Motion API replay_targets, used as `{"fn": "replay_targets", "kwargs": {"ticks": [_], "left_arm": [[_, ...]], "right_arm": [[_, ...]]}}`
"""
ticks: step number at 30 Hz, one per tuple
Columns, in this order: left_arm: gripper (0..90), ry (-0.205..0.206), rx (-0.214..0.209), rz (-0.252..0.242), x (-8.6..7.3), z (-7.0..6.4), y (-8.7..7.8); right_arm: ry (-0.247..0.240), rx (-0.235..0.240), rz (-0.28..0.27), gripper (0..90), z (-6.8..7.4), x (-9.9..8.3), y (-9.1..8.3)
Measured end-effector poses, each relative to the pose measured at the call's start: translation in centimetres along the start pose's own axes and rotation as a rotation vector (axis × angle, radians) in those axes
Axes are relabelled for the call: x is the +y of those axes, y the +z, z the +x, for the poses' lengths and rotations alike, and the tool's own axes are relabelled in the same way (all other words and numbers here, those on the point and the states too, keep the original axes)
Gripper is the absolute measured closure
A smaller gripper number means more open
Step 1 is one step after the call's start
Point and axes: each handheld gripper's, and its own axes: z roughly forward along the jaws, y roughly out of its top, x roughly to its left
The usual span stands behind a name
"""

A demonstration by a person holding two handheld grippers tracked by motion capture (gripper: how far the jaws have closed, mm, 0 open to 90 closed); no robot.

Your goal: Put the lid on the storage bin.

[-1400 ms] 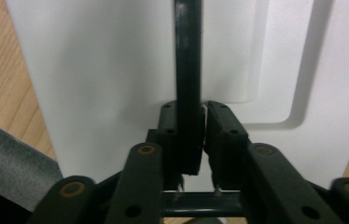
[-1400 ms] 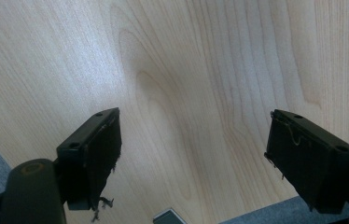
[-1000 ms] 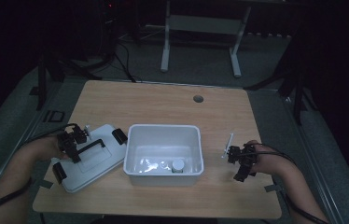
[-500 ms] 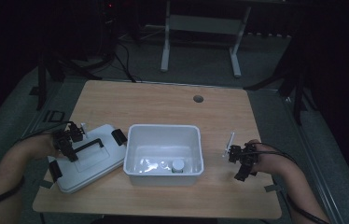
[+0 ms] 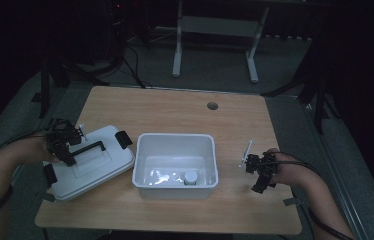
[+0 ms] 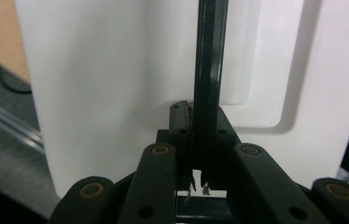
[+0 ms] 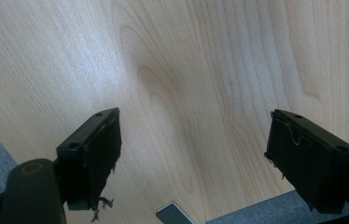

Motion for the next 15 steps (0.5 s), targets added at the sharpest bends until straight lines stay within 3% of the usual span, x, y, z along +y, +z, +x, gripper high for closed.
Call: {"fn": "replay_targets", "kwargs": {"ticks": [8, 15], "left_arm": [[83.5, 0.011, 0.011, -0.012, 0.1, -0.2, -2.0], [83.5, 0.017, 0.037, -0.029, 0.0, -0.5, -5.2]], "right_arm": [[-0.003, 0.002, 0.008, 17.4, 0.2, 0.2, 0.0], [0.000, 0.004, 0.002, 17.4, 0.2, 0.2, 0.2]]}}
